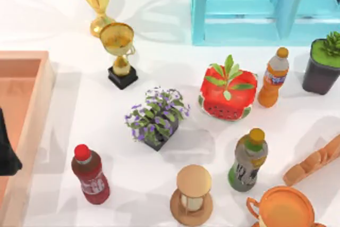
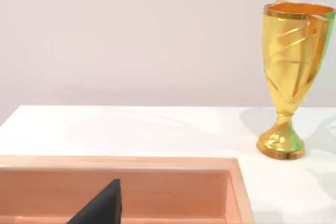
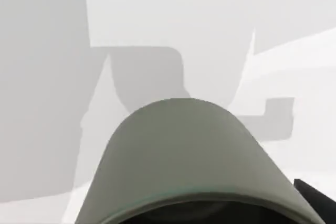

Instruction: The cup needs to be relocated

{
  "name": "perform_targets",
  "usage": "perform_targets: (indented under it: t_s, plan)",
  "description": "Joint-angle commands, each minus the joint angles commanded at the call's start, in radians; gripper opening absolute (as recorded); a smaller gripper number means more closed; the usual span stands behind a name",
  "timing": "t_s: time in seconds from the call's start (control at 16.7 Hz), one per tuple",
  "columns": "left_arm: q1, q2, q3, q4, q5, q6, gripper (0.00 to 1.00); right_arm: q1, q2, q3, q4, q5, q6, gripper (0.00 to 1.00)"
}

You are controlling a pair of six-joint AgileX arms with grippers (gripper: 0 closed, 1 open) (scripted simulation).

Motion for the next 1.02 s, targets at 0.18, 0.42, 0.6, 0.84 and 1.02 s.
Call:
perform_targets:
  t_s: [0.18,0.42,0.6,0.84,1.02]
  plan:
    - [0.000,0.000,0.000,0.000,0.000,0.000,1.00,-0.096,0.054,0.185,-0.101,0.011,-0.095,0.00]
    - [0.000,0.000,0.000,0.000,0.000,0.000,1.00,-0.166,0.084,0.289,-0.170,0.019,-0.165,0.00]
    - [0.000,0.000,0.000,0.000,0.000,0.000,1.00,-0.167,0.084,0.290,-0.170,0.019,-0.166,0.00]
    - [0.000,0.000,0.000,0.000,0.000,0.000,1.00,-0.160,0.084,0.248,-0.126,0.019,-0.161,0.00]
    - [0.000,0.000,0.000,0.000,0.000,0.000,1.00,-0.156,0.096,0.149,-0.010,0.020,-0.156,0.00]
